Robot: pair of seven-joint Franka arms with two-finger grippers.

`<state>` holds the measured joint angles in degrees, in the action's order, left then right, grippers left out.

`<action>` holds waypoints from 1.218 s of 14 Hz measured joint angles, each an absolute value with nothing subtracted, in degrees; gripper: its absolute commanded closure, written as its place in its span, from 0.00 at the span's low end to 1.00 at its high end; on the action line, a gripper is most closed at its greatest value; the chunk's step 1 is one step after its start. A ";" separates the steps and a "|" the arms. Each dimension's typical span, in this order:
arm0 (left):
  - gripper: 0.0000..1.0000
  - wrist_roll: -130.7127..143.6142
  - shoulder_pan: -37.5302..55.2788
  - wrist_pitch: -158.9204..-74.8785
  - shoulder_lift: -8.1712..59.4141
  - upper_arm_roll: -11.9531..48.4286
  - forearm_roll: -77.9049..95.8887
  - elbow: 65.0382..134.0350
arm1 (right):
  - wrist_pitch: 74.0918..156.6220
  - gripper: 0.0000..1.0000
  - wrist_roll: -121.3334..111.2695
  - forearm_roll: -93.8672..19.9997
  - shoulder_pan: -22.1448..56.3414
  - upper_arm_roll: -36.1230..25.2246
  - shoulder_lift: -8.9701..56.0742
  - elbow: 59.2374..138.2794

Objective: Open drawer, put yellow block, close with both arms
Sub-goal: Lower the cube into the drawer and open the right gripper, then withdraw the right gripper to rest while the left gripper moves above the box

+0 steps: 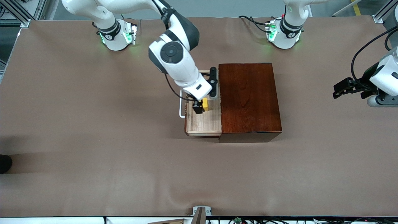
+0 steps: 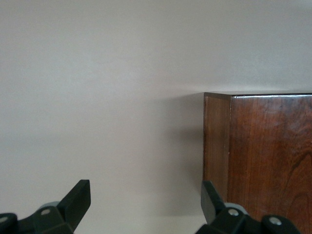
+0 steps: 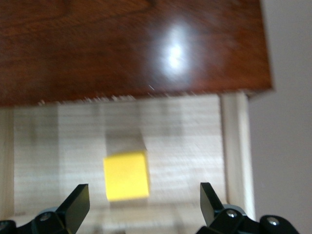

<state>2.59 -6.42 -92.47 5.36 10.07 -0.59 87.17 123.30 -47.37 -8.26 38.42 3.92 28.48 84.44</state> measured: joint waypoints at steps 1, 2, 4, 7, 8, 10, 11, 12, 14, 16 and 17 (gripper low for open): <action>0.00 2.59 -6.42 -92.47 5.36 10.07 -0.59 87.17 | 122.15 0.00 -46.45 -8.26 37.29 3.00 28.03 84.44; 0.00 2.59 -6.42 -92.47 5.36 10.07 -0.47 87.17 | 121.34 0.00 -45.69 -8.26 35.82 2.07 27.80 84.45; 0.00 2.59 -6.42 -92.47 5.36 10.07 0.14 87.17 | 120.87 0.00 -44.14 -8.25 32.43 0.23 27.73 84.48; 0.00 2.59 -6.42 -92.47 5.36 10.06 0.36 87.17 | 120.81 0.00 -41.80 -8.25 27.86 -2.98 27.60 84.48; 0.00 2.59 -6.42 -92.47 5.36 10.06 0.38 87.17 | 120.77 0.00 -40.42 -8.25 26.99 -4.40 27.52 84.48; 0.00 2.59 -6.42 -92.47 5.36 10.06 0.43 87.17 | 119.21 0.00 -38.65 -8.24 26.39 -8.57 27.17 84.47; 0.00 2.59 -6.42 -92.47 5.36 10.06 0.57 87.16 | 117.26 0.00 -38.47 -8.24 26.34 -11.04 26.76 84.46; 0.00 2.59 -6.42 -92.48 5.36 10.07 1.07 87.15 | 115.69 0.00 -38.42 -8.24 26.29 -13.49 26.14 84.46; 0.00 2.59 -6.33 -92.65 5.36 10.13 2.39 87.14 | 114.06 0.00 -38.35 -8.23 26.18 -18.58 24.77 84.48; 0.00 2.59 -6.08 -93.02 5.36 10.35 3.46 87.11 | 112.67 0.00 -38.27 -8.23 26.04 -23.79 23.71 84.52; 0.00 2.59 -5.93 -93.35 5.38 10.60 3.76 87.11 | 112.06 0.00 -38.27 -8.23 25.96 -26.25 23.33 84.54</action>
